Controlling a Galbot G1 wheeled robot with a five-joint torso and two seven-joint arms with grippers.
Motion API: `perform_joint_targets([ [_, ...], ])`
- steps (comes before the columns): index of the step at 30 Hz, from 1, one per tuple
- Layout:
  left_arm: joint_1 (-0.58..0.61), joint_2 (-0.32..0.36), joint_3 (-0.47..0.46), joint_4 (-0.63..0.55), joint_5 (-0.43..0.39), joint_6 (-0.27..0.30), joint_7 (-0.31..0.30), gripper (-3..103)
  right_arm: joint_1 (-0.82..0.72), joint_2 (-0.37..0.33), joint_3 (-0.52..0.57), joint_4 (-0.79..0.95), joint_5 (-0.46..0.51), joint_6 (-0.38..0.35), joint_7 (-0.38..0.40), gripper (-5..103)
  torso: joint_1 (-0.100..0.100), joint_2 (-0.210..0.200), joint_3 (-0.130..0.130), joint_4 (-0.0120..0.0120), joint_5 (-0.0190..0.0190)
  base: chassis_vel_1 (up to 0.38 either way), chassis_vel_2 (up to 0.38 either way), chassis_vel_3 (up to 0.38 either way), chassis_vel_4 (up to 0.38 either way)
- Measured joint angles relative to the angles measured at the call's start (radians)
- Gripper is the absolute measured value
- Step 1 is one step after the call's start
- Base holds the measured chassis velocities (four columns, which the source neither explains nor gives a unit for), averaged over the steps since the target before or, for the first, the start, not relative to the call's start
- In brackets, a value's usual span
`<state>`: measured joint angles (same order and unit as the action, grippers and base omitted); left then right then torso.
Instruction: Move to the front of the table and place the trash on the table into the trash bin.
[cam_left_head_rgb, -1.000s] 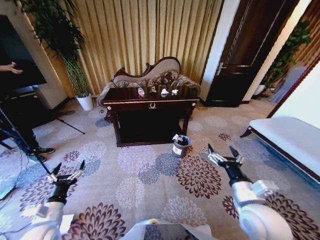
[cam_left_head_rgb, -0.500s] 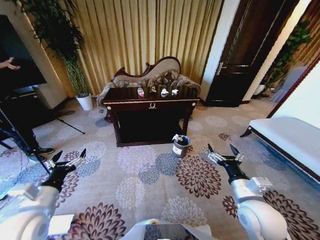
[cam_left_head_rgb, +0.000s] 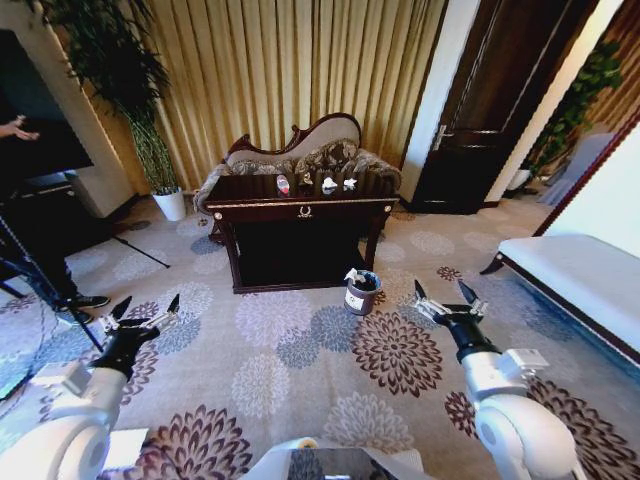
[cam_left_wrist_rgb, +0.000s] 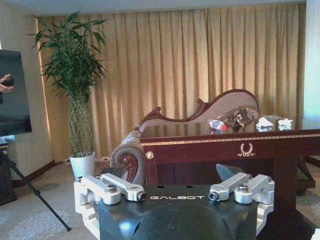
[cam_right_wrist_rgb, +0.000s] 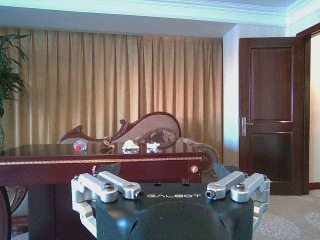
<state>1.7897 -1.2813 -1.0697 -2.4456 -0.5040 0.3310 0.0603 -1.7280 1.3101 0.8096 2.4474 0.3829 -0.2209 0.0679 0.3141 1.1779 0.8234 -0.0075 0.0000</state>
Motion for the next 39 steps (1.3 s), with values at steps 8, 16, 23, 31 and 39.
perform_joint_targets([
  [8, 0.007, -0.007, 0.005, 0.011, 0.009, -0.015, 0.019, 100, -0.004, 0.001, 0.004, 0.000, 0.000, 0.005, -0.023, 100, 0.000, 0.000, 0.000, -0.0002, 0.0000, 0.000, 0.000, 0.000, 0.000],
  [16, 0.014, -0.009, 0.003, 0.017, 0.010, -0.033, 0.031, 100, -0.005, 0.004, 0.001, -0.003, -0.001, 0.017, -0.025, 100, 0.000, 0.000, 0.000, -0.0001, 0.0001, -0.085, 0.093, 0.086, -0.093],
  [23, 0.020, -0.013, 0.002, 0.018, 0.010, -0.042, 0.038, 100, -0.006, 0.003, 0.000, -0.005, -0.002, 0.019, -0.026, 100, 0.000, 0.000, 0.000, 0.0001, 0.0001, -0.215, 0.219, 0.217, -0.196],
  [31, 0.023, -0.016, -0.002, 0.018, 0.010, -0.046, 0.047, 100, -0.008, 0.004, -0.010, -0.009, -0.005, 0.020, -0.028, 100, 0.000, 0.000, 0.000, 0.0001, 0.0000, -0.330, 0.331, 0.339, -0.342],
  [39, 0.029, -0.023, -0.003, 0.017, 0.010, -0.052, 0.052, 100, -0.009, 0.005, -0.010, -0.012, -0.006, 0.020, -0.030, 100, 0.000, 0.000, 0.000, -0.0002, -0.0007, -0.356, 0.381, 0.375, -0.388],
])
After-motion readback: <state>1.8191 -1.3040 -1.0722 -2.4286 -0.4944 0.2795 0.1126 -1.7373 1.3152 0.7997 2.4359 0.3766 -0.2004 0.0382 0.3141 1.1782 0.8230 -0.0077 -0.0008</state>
